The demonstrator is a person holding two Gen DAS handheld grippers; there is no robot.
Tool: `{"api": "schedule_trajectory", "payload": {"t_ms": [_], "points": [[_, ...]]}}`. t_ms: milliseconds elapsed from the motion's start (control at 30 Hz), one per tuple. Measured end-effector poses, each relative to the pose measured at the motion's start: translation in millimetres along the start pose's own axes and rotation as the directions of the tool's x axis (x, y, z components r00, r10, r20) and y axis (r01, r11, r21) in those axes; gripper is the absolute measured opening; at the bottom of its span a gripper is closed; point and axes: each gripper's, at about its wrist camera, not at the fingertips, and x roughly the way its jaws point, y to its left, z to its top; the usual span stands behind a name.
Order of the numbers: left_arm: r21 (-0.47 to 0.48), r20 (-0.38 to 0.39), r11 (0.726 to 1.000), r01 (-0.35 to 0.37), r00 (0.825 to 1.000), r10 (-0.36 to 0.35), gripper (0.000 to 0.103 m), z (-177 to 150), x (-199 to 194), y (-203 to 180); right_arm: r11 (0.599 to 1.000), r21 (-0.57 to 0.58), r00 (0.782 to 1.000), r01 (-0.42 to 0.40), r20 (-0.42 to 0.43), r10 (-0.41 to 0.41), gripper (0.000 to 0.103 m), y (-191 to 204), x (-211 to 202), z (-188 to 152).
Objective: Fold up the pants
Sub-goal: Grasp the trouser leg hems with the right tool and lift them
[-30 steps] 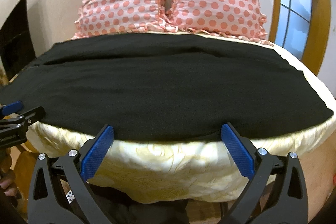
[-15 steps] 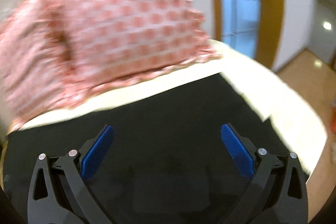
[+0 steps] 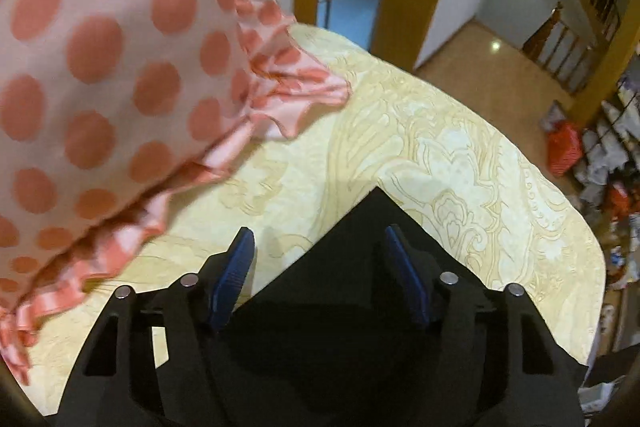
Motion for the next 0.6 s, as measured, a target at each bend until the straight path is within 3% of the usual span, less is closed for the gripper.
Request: {"api": "schedule_trajectory", "payload": {"t_ms": [167, 267, 333, 400, 500, 600], "points": [[-0.051, -0.049, 0.998, 0.028, 0.998, -0.030, 0.101, -0.1, 10.4, 10.0, 0.998, 0.040, 0.999, -0.044, 0.028, 0.043, 0.059, -26.4, -1.2, -18.0], [-0.066, -0.054, 0.997, 0.038, 0.998, -0.042, 0.101, -0.7, 11.8, 12.5, 0.992, 0.065, 0.994, -0.107, 0.038, 0.105, 0.042, -41.3, 1.1, -20.8], [-0.069, -0.058, 0.997, 0.042, 0.997, -0.046, 0.101, -1.0, 12.6, 12.9, 0.971, 0.101, 0.976, -0.218, 0.043, 0.215, 0.016, -56.2, 0.9, -21.6], [-0.076, -0.062, 0.996, 0.049, 0.997, -0.054, 0.101, -1.6, 13.4, 14.9, 0.940, 0.151, 0.952, -0.305, 0.047, 0.301, 0.005, -68.4, -3.6, -24.6], [-0.102, -0.069, 0.993, 0.053, 0.996, -0.060, 0.101, -2.1, 15.3, 19.2, 0.883, 0.178, 0.901, -0.434, 0.110, 0.420, 0.002, -90.2, -16.6, -30.1], [-0.128, -0.071, 0.990, 0.065, 0.995, -0.074, 0.101, -2.6, 15.7, 24.4, 0.814, 0.143, 0.820, -0.563, 0.216, 0.530, 0.002, -111.4, -52.5, -41.8]]}}
